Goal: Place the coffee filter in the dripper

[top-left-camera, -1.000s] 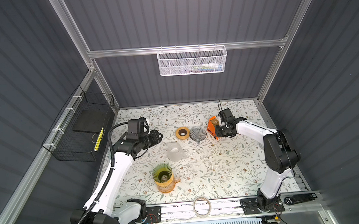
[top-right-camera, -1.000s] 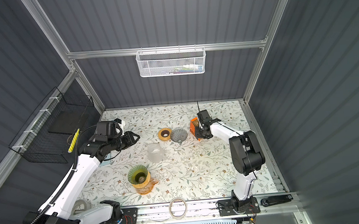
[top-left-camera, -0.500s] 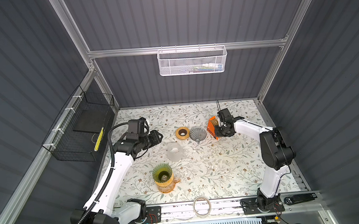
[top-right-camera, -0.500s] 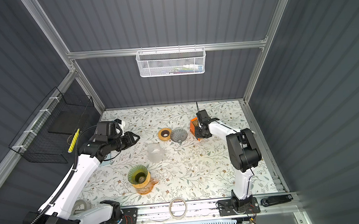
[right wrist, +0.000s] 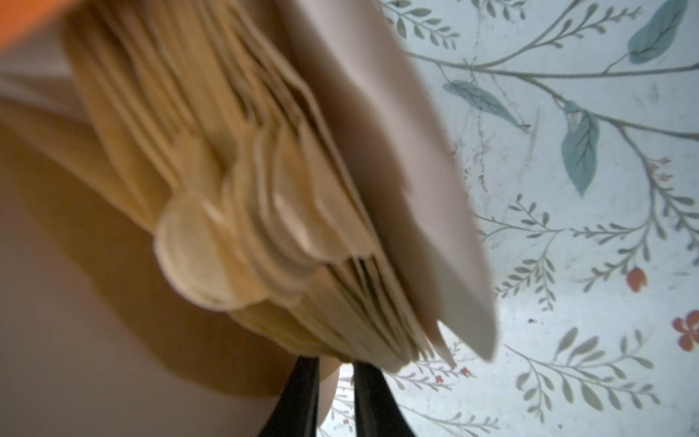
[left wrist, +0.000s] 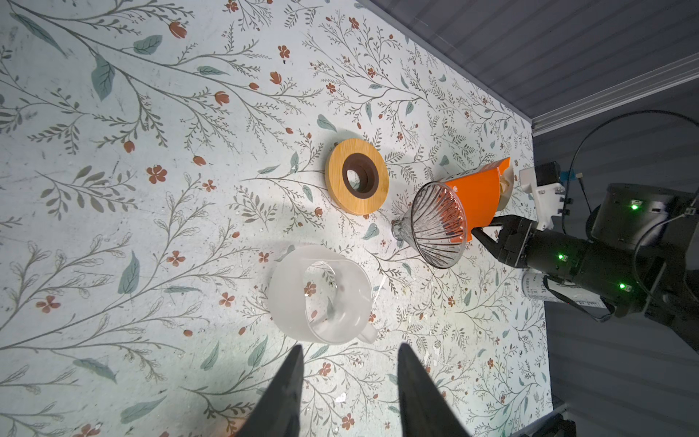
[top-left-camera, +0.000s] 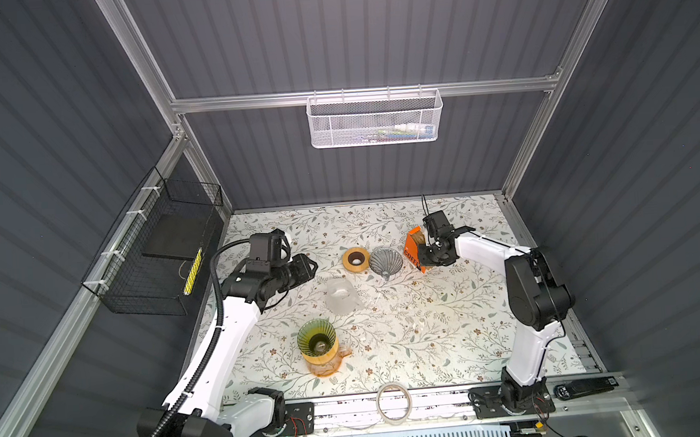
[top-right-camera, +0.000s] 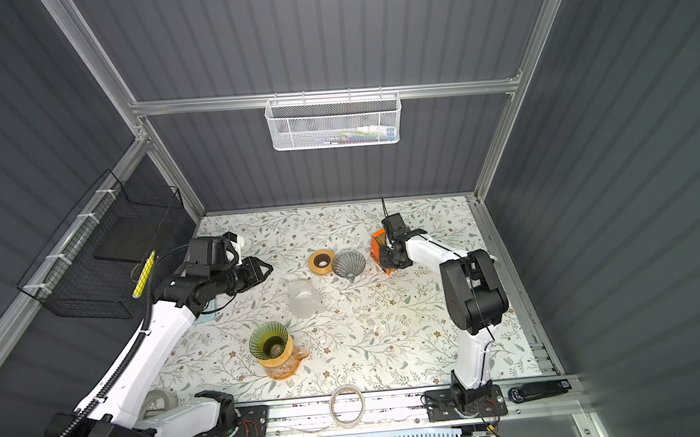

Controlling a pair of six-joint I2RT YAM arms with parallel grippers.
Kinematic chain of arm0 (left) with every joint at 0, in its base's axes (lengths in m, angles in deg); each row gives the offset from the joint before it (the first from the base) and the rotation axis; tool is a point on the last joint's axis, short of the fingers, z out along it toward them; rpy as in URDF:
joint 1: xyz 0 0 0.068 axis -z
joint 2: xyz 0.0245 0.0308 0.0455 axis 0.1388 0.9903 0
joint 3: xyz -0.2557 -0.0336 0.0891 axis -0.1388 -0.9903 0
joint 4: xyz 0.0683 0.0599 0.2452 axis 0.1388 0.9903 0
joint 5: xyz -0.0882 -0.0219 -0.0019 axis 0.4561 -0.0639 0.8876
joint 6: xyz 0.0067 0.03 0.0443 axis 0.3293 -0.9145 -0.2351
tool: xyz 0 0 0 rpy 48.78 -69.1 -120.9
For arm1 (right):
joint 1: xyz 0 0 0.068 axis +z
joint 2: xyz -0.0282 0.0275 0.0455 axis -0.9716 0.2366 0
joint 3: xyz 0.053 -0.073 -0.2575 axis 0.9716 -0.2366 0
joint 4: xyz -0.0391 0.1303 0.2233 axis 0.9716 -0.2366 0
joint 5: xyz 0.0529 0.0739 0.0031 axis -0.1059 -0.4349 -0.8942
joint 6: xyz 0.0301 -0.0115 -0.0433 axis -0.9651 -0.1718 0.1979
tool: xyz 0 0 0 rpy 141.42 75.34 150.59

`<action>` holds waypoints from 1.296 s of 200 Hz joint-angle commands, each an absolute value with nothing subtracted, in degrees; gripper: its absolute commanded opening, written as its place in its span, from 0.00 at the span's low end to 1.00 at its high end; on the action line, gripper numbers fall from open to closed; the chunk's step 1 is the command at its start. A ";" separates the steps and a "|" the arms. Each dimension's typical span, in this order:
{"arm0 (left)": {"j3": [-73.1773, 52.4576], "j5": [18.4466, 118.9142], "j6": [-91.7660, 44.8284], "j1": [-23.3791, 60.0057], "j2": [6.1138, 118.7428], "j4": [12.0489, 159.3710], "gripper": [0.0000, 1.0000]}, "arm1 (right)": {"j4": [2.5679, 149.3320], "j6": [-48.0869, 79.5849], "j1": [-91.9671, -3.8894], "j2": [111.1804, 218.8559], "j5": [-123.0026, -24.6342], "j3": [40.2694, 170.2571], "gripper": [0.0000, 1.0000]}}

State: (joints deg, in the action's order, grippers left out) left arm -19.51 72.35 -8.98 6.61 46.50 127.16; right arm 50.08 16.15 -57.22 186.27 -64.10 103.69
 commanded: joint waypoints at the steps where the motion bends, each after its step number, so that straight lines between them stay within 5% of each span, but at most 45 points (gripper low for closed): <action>1: -19.98 71.73 -10.37 6.61 45.55 128.17 0.42 | 49.17 17.04 -57.06 187.52 -63.32 104.85 0.21; 129: -20.05 71.51 -10.44 6.61 45.33 128.25 0.42 | 48.39 17.36 -56.45 189.23 -62.05 106.10 0.19; 259: -19.98 71.52 -10.46 6.61 45.43 128.25 0.42 | 47.27 17.54 -55.76 188.17 -60.49 106.59 0.00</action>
State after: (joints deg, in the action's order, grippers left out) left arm -19.53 71.91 -9.42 6.61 46.50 127.18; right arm 49.36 17.39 -56.17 188.39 -61.44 105.37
